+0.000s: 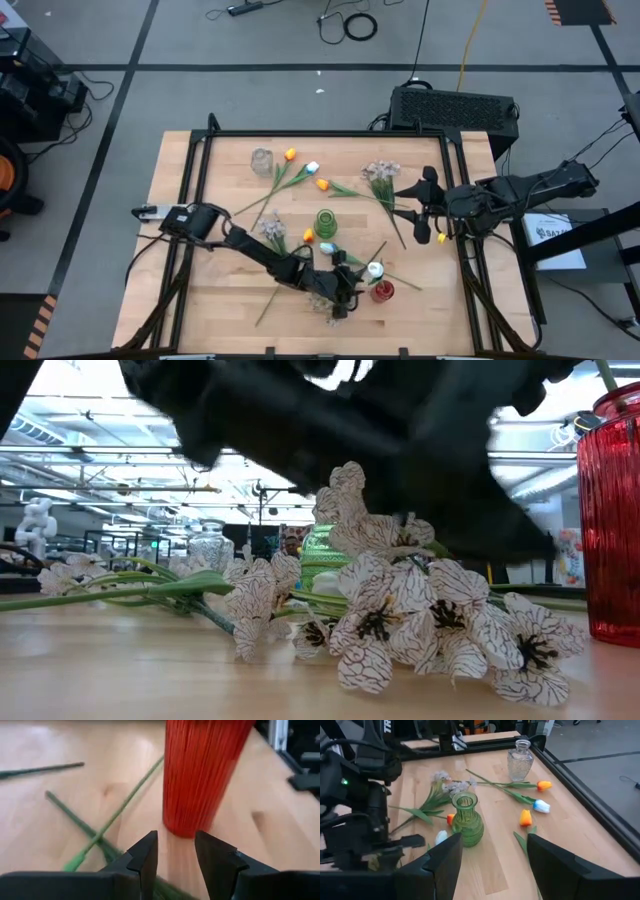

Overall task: Sort flowers into vase by color
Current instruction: Put the bottom white tulip into the red vase

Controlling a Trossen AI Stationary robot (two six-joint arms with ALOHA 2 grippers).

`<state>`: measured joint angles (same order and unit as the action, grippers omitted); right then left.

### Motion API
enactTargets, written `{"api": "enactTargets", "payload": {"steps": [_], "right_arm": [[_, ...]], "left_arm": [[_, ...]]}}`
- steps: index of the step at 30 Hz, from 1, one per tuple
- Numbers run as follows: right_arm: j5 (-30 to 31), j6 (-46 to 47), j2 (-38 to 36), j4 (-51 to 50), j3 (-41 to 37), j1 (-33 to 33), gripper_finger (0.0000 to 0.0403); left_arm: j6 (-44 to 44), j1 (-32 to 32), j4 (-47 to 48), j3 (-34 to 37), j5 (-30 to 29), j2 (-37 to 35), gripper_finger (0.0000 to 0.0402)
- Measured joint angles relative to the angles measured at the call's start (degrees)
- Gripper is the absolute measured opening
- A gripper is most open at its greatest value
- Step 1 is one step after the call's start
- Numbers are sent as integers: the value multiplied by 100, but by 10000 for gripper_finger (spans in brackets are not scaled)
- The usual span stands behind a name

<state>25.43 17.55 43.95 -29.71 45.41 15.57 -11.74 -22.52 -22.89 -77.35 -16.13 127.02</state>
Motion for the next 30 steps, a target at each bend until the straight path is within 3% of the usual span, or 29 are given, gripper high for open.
{"api": "enactTargets", "payload": {"steps": [9,18,22,30], "right_arm": [[-1,1365,-212,-1515,4,66,215],[-184,2230,594,-1944,-7,703,215],[-290,2743,1155,-2076,-17,1168,215],[-504,3858,2065,-1276,-724,2292,215]], "left_arm": [[661,-315,1915,-15,-78,-1909,136],[807,-773,3545,-16,-2126,-3677,136],[666,-886,3687,0,-2611,-3926,136],[283,-979,3664,420,-2615,-3871,136]]}}
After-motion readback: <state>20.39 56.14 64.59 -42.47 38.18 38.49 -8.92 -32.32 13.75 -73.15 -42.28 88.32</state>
